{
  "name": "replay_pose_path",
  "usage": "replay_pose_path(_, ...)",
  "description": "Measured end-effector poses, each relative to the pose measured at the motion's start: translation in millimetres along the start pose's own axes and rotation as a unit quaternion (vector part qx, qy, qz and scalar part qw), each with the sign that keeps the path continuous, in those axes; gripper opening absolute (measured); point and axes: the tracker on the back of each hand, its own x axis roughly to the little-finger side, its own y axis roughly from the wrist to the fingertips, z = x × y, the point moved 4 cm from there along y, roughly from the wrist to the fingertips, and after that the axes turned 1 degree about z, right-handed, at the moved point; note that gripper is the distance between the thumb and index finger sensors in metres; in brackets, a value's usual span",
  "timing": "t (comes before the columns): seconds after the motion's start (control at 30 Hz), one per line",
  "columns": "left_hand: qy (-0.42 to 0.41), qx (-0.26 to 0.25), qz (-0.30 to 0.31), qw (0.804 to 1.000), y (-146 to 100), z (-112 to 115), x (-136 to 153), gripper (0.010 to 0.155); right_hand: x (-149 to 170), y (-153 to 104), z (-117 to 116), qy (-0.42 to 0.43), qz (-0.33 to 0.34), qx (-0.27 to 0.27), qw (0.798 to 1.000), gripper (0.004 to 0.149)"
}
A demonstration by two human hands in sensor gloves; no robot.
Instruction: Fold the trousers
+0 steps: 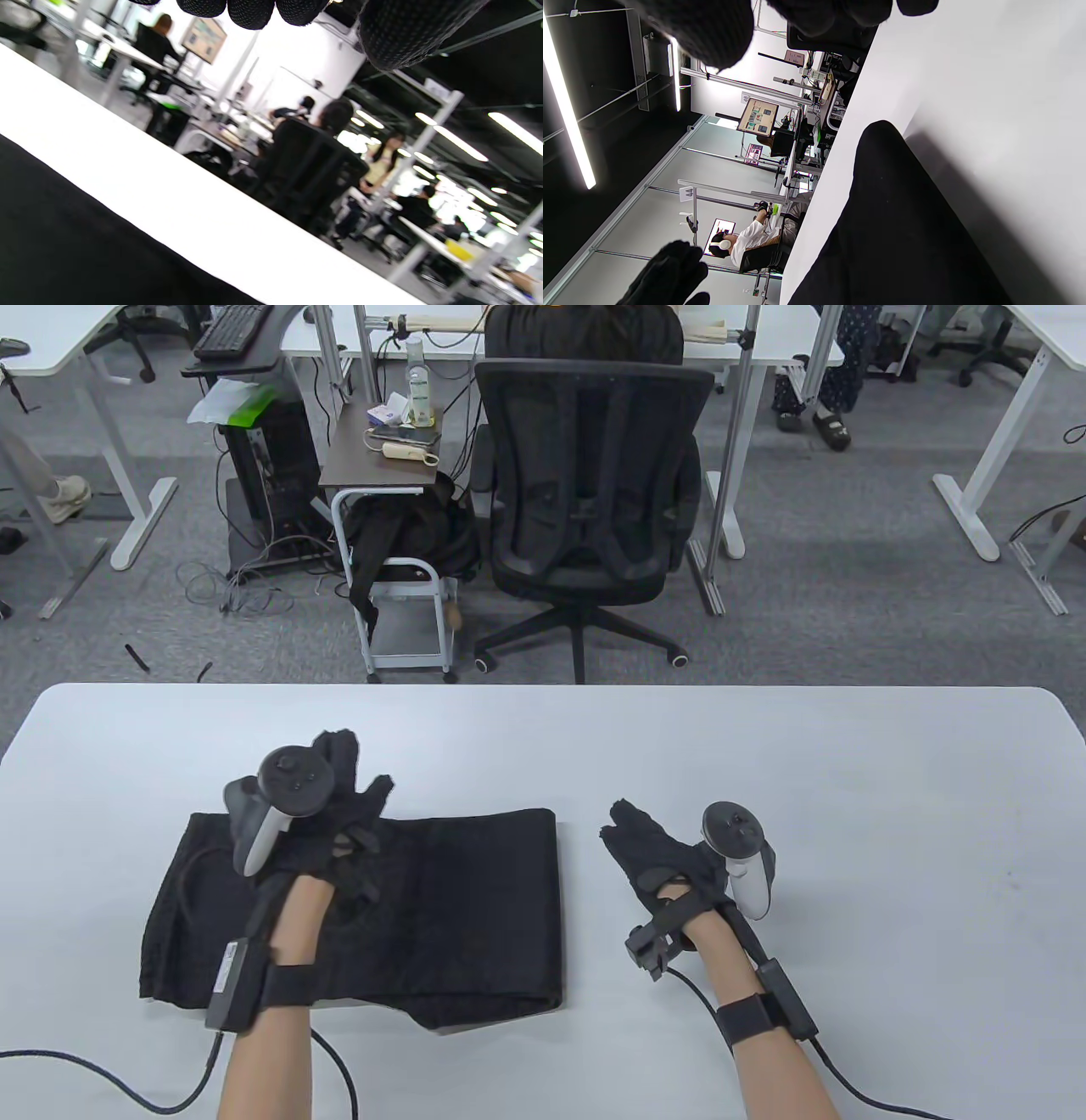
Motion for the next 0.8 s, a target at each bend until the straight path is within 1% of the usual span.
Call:
replay_pose_path(0.17,-0.004,0.031,0.033,0.999,-4.3,48.1,-28.2,0.074,2.8,1.2,-0.2,-0.012,-0.006,0.003,1.000,0.074)
replay_pose_path(0.27,-0.025,0.045,0.042,0.998,-8.4,70.2,-33.1,0.073,6.1,1.7,-0.7,-0.020,-0.011,0.004,1.000,0.074)
replay_pose_path(0.4,-0.036,0.066,0.043,0.996,-10.5,89.8,-30.2,0.073,9.2,2.1,-0.4,-0.028,-0.016,0.007,0.999,0.074)
replay_pose_path(0.53,-0.032,0.073,0.040,0.996,-10.6,98.3,-25.3,0.073,10.1,2.0,-0.1,-0.036,-0.017,0.010,0.999,0.074)
replay_pose_path(0.7,-0.035,0.068,0.039,0.996,-10.4,99.0,-20.0,0.072,10.5,1.7,-1.1,-0.053,-0.019,0.016,0.998,0.074)
replay_pose_path(0.8,-0.042,0.068,0.032,0.996,-9.0,98.8,-13.3,0.072,6.2,0.2,-4.0,-0.079,-0.018,0.023,0.996,0.074)
